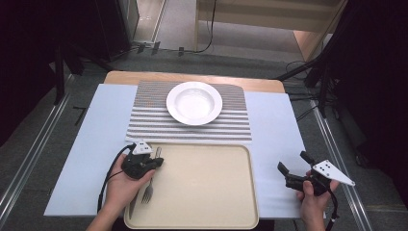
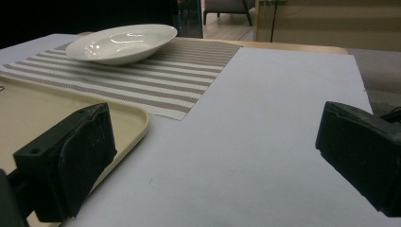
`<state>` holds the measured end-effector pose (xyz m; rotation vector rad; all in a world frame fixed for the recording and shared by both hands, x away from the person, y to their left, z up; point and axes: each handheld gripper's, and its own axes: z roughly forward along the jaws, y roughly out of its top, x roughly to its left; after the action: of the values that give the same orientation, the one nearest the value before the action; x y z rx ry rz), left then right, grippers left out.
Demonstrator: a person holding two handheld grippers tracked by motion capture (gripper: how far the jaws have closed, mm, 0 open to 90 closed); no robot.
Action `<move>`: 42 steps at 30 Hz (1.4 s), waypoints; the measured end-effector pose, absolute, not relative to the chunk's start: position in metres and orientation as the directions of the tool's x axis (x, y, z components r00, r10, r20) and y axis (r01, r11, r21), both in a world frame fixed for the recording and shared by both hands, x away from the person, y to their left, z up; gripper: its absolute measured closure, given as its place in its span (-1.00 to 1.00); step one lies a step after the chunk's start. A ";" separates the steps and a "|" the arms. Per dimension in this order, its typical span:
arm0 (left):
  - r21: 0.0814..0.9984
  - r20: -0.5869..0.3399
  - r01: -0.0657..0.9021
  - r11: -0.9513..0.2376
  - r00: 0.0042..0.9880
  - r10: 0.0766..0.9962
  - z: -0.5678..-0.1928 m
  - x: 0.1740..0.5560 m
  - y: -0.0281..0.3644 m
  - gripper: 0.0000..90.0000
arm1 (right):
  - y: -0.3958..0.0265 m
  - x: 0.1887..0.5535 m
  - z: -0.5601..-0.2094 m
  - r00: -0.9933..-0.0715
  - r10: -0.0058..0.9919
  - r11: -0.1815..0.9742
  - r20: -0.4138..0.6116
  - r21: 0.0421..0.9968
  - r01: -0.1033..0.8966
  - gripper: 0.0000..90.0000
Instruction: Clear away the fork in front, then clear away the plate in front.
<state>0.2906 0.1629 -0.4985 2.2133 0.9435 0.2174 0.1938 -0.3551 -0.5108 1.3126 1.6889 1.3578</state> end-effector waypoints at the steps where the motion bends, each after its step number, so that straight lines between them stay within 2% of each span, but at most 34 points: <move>1: 0.671 -0.123 0.570 -0.474 0.716 0.687 -0.499 0.291 0.164 1.00 | -0.355 0.194 -0.511 -0.332 0.935 -0.011 0.123 0.947 0.321 -1.00; 7: 0.688 -0.155 0.553 -0.470 0.744 0.650 -0.493 0.289 0.165 0.98 | -0.355 0.194 -0.511 -0.330 0.935 -0.017 0.129 0.946 0.323 -1.00; 9: 0.711 -0.178 0.546 -0.444 0.750 0.637 -0.489 0.287 0.166 0.83 | -0.356 0.193 -0.511 -0.330 0.935 -0.018 0.130 0.947 0.322 -1.00; 12: 0.748 -0.187 0.525 -0.406 0.754 0.629 -0.483 0.285 0.167 0.73 | -0.355 0.193 -0.510 -0.330 0.936 -0.011 0.123 0.948 0.319 -1.00; 13: 0.759 -0.190 0.519 -0.392 0.753 0.630 -0.480 0.285 0.169 0.59 | -0.355 0.192 -0.510 -0.335 0.935 -0.005 0.116 0.949 0.315 -1.00; 16: 0.781 -0.214 0.517 -0.350 0.748 0.629 -0.474 0.284 0.171 0.42 | -0.354 0.192 -0.510 -0.338 0.934 0.001 0.112 0.949 0.315 -1.00; 22: 0.809 -0.253 0.512 -0.290 0.748 0.614 -0.467 0.284 0.176 0.10 | -0.355 0.191 -0.509 -0.341 0.933 -0.005 0.115 0.951 0.308 -1.00; 23: 0.811 -0.262 0.514 -0.280 0.746 0.612 -0.465 0.285 0.177 0.10 | -0.355 0.191 -0.509 -0.341 0.933 -0.005 0.115 0.951 0.308 -1.00; 27: 0.821 -0.285 0.518 -0.241 0.736 0.614 -0.463 0.287 0.180 -0.32 | -0.355 0.190 -0.508 -0.341 0.933 -0.003 0.112 0.952 0.307 -1.00; 30: 0.818 -0.290 0.527 -0.229 0.723 0.627 -0.461 0.289 0.180 -0.77 | -0.355 0.188 -0.507 -0.339 0.934 -0.002 0.108 0.954 0.300 -1.00; 32: 0.821 -0.312 0.528 -0.218 0.734 0.603 -0.461 0.290 0.182 -0.80 | -0.356 0.186 -0.506 -0.339 0.935 -0.002 0.108 0.955 0.297 -1.00; 34: 0.819 -0.321 0.533 -0.213 0.733 0.600 -0.461 0.291 0.182 -0.98 | -0.356 0.185 -0.505 -0.338 0.934 -0.008 0.114 0.954 0.298 -1.00; 42: 0.817 -0.309 0.529 -0.228 0.737 0.602 -0.458 0.298 0.182 -1.00 | -0.352 0.182 -0.499 -0.342 0.933 -0.003 0.108 0.956 0.294 -1.00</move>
<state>0.2983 0.1816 -0.4581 1.8887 0.8714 0.0869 0.1816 -0.3524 -0.4995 1.2774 1.6776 1.3683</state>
